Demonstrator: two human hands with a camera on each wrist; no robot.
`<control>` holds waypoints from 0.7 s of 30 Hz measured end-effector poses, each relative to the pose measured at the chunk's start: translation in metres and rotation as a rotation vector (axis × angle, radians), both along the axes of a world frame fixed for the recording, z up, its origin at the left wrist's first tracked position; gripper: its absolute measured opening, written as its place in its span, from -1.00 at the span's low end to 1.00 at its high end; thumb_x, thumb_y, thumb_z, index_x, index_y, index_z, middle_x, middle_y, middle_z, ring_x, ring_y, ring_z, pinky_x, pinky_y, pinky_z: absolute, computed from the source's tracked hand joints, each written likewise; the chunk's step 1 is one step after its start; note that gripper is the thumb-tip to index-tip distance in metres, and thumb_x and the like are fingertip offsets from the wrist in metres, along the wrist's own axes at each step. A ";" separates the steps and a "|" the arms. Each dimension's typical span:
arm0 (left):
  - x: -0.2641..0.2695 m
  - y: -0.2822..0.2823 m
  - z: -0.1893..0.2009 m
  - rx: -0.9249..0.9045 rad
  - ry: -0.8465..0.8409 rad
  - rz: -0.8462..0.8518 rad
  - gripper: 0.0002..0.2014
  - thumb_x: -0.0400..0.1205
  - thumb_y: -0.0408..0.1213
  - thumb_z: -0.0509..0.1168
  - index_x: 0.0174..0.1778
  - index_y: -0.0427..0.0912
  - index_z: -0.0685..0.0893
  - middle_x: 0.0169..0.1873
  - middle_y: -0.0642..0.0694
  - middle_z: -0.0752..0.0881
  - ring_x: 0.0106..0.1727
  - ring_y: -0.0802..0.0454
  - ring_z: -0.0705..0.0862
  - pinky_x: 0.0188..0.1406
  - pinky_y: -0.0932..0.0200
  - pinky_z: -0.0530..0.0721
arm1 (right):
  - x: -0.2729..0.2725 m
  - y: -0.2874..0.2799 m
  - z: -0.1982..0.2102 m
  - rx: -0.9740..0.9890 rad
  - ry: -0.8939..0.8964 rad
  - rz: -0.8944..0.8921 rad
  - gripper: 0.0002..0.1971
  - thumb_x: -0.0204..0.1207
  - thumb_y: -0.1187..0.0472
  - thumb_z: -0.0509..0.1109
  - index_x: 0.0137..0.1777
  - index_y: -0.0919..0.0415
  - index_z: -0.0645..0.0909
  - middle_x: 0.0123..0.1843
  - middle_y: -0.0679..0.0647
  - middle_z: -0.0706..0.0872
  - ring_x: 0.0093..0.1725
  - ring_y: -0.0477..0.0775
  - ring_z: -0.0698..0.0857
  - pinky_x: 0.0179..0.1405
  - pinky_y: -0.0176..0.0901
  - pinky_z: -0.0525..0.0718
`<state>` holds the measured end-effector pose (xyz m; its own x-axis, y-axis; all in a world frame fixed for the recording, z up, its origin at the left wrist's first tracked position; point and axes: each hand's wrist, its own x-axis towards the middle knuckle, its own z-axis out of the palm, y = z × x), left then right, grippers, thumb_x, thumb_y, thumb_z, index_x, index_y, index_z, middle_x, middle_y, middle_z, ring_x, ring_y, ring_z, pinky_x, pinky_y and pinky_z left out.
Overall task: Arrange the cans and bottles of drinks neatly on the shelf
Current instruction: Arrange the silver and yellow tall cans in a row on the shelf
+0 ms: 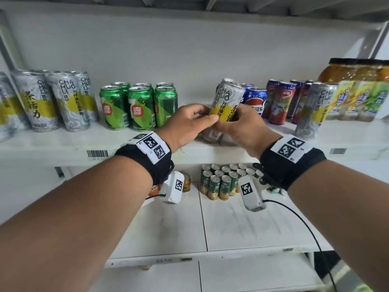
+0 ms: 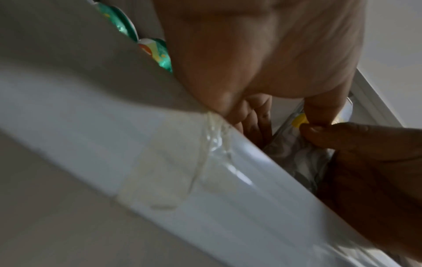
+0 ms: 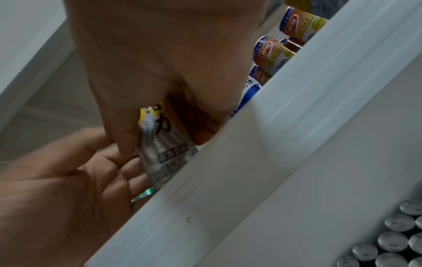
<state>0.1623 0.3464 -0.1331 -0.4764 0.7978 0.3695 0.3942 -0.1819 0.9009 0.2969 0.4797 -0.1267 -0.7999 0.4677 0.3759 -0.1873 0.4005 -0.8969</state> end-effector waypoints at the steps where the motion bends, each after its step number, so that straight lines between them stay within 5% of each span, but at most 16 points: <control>1: 0.001 0.000 0.003 -0.003 0.031 0.021 -0.81 0.76 -0.30 0.47 0.26 -0.23 0.77 0.10 -0.20 0.91 0.11 -0.09 0.91 0.20 0.01 0.88 | 0.002 0.000 0.002 0.015 -0.004 -0.005 -0.64 0.51 0.35 0.66 0.28 0.36 0.72 0.09 0.20 0.90 0.07 0.19 0.90 0.14 0.00 0.87; 4: 0.009 0.003 0.019 -0.009 0.111 0.075 -0.74 0.71 -0.24 0.55 0.28 -0.20 0.76 0.18 -0.18 0.87 0.25 -0.10 0.86 0.41 -0.17 0.80 | 0.006 0.002 0.008 0.057 -0.021 -0.042 -0.61 0.48 0.35 0.70 0.27 0.28 0.73 0.08 0.14 0.91 0.06 0.11 0.91 0.11 -0.07 0.87; 7: 0.020 0.011 0.039 0.004 0.189 0.119 -0.56 0.65 -0.19 0.62 0.40 -0.24 0.70 0.25 -0.17 0.84 0.31 -0.14 0.83 0.41 -0.18 0.79 | 0.011 0.008 0.017 0.103 -0.054 -0.060 -0.54 0.43 0.32 0.73 0.30 0.22 0.70 0.12 0.09 0.89 0.09 0.08 0.90 0.21 0.04 0.85; 11: 0.034 0.032 0.063 -0.046 0.398 0.226 -0.53 0.60 -0.04 0.64 0.32 -0.16 0.69 0.06 -0.04 0.83 0.00 0.09 0.77 0.02 0.27 0.75 | 0.024 0.019 0.027 0.181 -0.089 -0.081 -0.64 0.45 0.30 0.71 0.20 0.24 0.74 0.09 0.14 0.89 0.09 0.17 0.89 0.24 0.22 0.83; 16: 0.055 0.065 0.082 -0.122 0.486 0.321 -0.56 0.42 0.00 0.65 0.05 -0.22 0.76 -0.22 -0.02 0.75 -0.25 0.06 0.62 -0.13 0.13 0.65 | 0.054 0.044 0.051 0.400 -0.139 -0.156 -0.63 0.43 0.22 0.68 0.21 0.22 0.72 0.04 0.17 0.86 0.07 0.24 0.84 0.15 0.29 0.81; 19: 0.073 0.084 0.094 -0.180 0.529 0.348 -0.48 0.29 0.15 0.51 -0.02 -0.17 0.74 -0.30 0.03 0.73 -0.32 0.03 0.63 -0.24 0.14 0.64 | 0.081 0.071 0.074 0.572 -0.117 -0.239 -0.40 0.39 0.17 0.72 0.43 0.19 0.64 0.11 0.07 0.82 0.10 0.13 0.81 0.23 0.11 0.79; 21: 0.083 0.099 0.100 -0.222 0.591 0.369 -0.55 0.38 0.15 0.51 -0.01 -0.11 0.72 -0.22 0.00 0.78 -0.24 -0.01 0.73 -0.22 0.11 0.72 | 0.101 0.095 0.089 0.720 -0.090 -0.328 -0.42 0.44 0.10 0.69 0.45 0.15 0.65 0.17 0.04 0.79 0.14 0.08 0.76 0.22 -0.10 0.73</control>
<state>0.2449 0.4453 -0.0330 -0.4998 0.7095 0.4968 0.8264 0.2189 0.5188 0.3976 0.5744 -0.0378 -0.7054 0.3507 0.6160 0.1010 0.9099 -0.4024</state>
